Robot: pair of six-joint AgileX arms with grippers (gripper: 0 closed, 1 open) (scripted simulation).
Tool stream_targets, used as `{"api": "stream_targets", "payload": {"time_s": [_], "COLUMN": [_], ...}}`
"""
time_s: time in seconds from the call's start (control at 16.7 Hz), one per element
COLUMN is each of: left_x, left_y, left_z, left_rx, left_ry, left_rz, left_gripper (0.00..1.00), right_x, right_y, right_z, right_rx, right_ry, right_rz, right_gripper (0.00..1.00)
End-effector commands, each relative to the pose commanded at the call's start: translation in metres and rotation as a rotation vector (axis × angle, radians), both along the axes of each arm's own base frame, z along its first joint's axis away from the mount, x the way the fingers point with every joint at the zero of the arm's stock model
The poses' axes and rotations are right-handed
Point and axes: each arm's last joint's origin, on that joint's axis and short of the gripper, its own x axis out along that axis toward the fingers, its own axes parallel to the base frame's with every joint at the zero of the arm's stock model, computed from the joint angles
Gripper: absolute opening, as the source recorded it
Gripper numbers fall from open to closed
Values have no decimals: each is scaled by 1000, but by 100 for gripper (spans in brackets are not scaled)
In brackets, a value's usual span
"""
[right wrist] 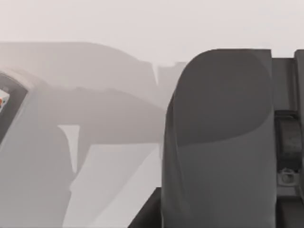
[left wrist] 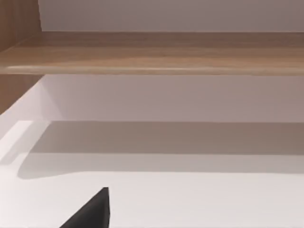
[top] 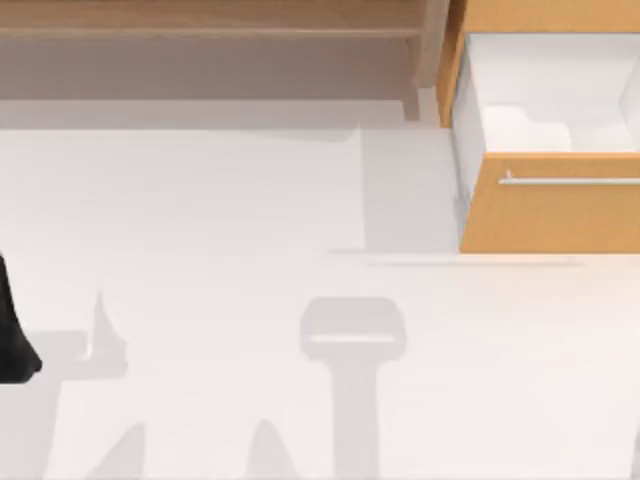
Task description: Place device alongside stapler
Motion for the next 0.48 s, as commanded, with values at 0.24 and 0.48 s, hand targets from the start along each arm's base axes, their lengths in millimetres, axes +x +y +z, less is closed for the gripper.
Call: {"api": "stream_targets", "payload": {"time_s": [0.24,0.48], "left_x": [0,0], "left_y": [0,0], "left_z": [0,0], "left_rx": [0,0], "left_ry": [0,0], "left_rz": [0,0], "left_gripper": [100,100], "right_x": [-1,-1], "right_y": [1,1], "right_z": [-2,-2], "right_rx": [6,6], "right_ry": [11,11], "right_rz": [0,0], "right_gripper": [0,23]}}
